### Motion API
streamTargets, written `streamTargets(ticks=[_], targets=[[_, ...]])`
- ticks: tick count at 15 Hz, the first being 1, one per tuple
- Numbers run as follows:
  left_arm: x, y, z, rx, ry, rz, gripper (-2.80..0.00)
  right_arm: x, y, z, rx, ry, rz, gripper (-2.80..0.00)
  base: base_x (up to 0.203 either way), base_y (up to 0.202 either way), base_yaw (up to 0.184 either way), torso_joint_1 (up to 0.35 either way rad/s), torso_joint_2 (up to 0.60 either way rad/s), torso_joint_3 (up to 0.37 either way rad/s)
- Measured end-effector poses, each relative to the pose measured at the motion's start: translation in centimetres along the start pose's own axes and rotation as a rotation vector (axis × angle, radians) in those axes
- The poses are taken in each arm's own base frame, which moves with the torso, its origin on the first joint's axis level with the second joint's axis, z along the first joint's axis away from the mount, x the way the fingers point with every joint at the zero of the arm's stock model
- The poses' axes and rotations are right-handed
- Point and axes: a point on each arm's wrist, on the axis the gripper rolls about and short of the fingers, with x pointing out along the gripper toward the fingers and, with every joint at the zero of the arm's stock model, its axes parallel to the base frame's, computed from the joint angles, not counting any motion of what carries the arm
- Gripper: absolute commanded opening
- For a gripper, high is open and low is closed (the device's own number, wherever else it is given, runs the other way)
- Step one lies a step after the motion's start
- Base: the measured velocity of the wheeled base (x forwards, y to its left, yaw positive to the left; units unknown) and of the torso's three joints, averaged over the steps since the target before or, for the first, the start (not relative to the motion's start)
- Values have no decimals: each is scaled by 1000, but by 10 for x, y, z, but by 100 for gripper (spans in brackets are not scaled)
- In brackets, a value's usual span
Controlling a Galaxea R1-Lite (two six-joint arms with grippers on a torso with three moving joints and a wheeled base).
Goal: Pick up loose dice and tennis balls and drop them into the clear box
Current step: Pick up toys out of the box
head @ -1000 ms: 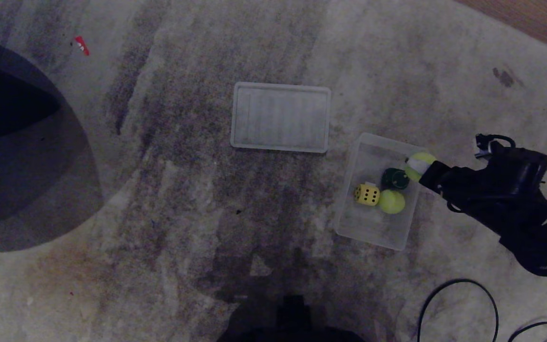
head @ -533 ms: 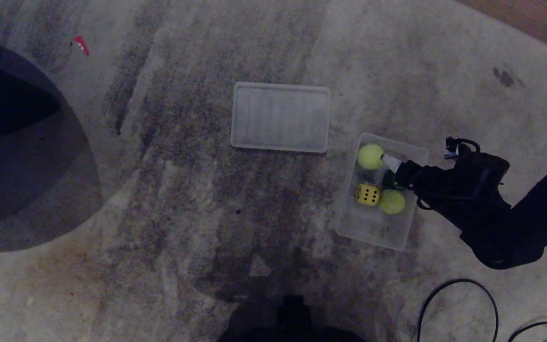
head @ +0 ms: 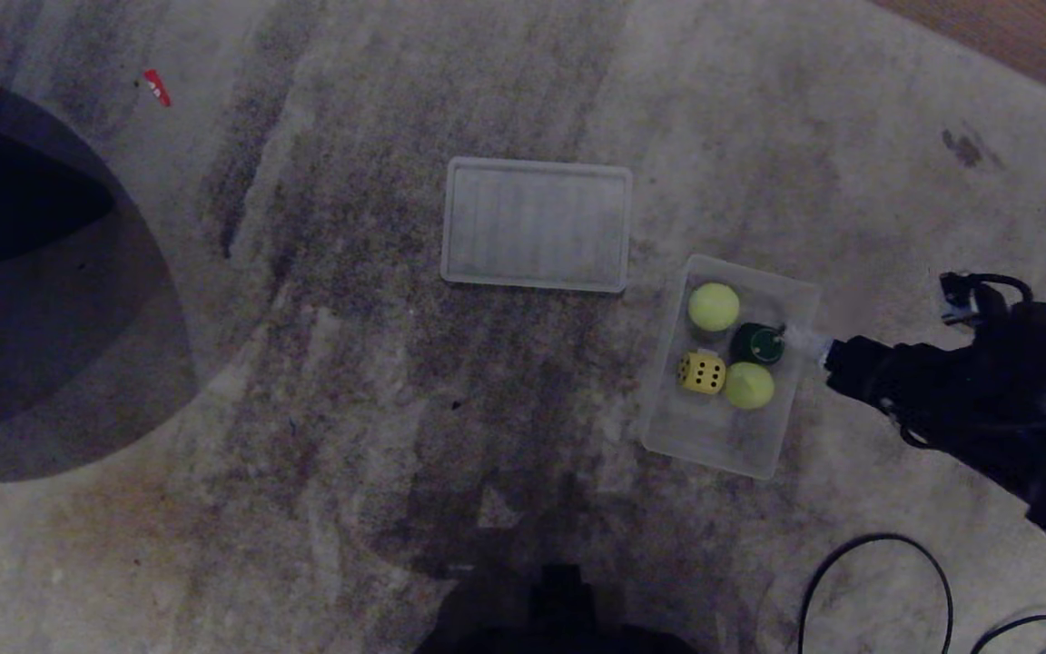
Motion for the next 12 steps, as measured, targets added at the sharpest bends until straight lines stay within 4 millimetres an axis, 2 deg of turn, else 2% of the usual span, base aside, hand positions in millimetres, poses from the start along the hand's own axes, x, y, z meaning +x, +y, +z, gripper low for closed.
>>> streamTargets(ticks=[6,9,12], targets=[[0,0,0,0,0,0,-280,-136,7,2,-124,15,-106,-280,0,0,0,0,0,0],[0,0,0,0,0,0,-280,-194,6,-15,-178,63,-159,-280,0,0,0,0,0,0],[0,0,0,0,0,0,-280,-236,-2,-43,-221,146,-204,-280,0,0,0,0,0,0]])
